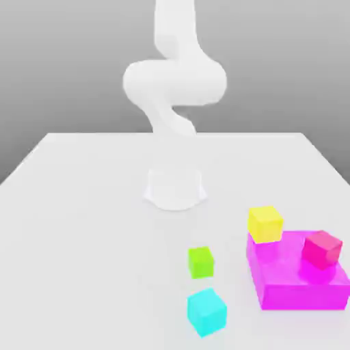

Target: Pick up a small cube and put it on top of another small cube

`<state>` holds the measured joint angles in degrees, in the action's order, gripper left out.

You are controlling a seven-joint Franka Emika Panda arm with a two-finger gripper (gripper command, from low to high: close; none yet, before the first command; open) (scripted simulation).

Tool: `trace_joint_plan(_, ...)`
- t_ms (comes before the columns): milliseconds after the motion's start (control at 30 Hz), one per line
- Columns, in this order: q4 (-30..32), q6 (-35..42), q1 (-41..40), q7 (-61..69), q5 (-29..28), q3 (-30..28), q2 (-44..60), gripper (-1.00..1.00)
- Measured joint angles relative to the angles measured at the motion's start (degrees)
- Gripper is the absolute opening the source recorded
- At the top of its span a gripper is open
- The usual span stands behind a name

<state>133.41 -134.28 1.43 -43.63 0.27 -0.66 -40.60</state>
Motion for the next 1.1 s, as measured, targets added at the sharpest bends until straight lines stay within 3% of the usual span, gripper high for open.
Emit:
trace_joint_plan(767,15.04,-23.29,7.90,19.22,1.01,-1.18,48.08,0.00)
trace_joint_plan(967,13.72,-32.80,7.46,20.23,1.30,-0.46,60.54,0.00)
trace_joint_plan(1000,13.52,-33.69,7.36,20.30,1.40,-0.35,61.63,-1.00)
trace_joint_plan(1100,13.52,-33.66,7.35,20.26,1.36,-0.35,61.63,-1.00)
